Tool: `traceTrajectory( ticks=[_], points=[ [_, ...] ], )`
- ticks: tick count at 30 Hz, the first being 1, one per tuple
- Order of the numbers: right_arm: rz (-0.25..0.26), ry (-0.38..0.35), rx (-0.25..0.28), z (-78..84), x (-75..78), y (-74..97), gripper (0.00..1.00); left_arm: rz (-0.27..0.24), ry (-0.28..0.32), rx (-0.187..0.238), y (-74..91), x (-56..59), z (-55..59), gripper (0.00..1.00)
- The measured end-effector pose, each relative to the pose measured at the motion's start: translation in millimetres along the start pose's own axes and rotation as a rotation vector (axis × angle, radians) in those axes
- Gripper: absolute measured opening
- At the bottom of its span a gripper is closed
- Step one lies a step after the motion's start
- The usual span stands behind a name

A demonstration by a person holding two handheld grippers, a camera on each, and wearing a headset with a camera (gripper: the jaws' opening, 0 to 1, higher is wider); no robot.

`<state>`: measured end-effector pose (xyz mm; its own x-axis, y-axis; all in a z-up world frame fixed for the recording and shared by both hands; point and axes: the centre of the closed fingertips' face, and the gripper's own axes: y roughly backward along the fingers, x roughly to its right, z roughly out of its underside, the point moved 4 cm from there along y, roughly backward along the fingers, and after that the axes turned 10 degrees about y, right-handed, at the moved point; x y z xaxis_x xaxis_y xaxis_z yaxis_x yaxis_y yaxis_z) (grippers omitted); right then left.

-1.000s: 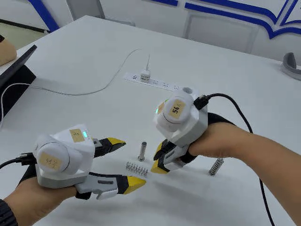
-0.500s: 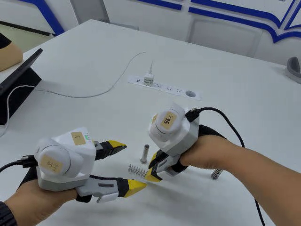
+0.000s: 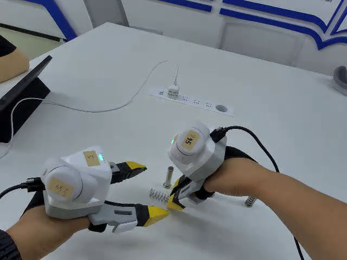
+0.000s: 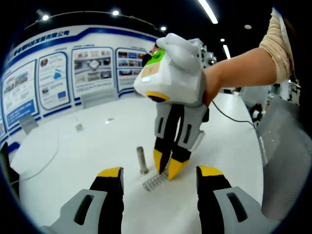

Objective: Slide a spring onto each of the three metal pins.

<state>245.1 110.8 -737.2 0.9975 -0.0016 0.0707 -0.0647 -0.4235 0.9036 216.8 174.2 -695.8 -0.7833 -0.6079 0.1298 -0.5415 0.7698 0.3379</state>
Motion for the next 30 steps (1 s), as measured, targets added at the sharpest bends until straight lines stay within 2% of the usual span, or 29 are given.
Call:
traceTrajectory(
  ticks=[17,30],
  points=[
    [-0.007,0.013,-0.002,3.2,-4.9,7.6,0.11,0.0,-0.006,-0.013,-0.9,1.0,4.3,0.6],
    [-0.007,0.093,-0.023,5.1,-12.8,36.9,0.11,0.047,-0.032,-0.027,-8.5,13.2,7.0,0.53]
  ],
)
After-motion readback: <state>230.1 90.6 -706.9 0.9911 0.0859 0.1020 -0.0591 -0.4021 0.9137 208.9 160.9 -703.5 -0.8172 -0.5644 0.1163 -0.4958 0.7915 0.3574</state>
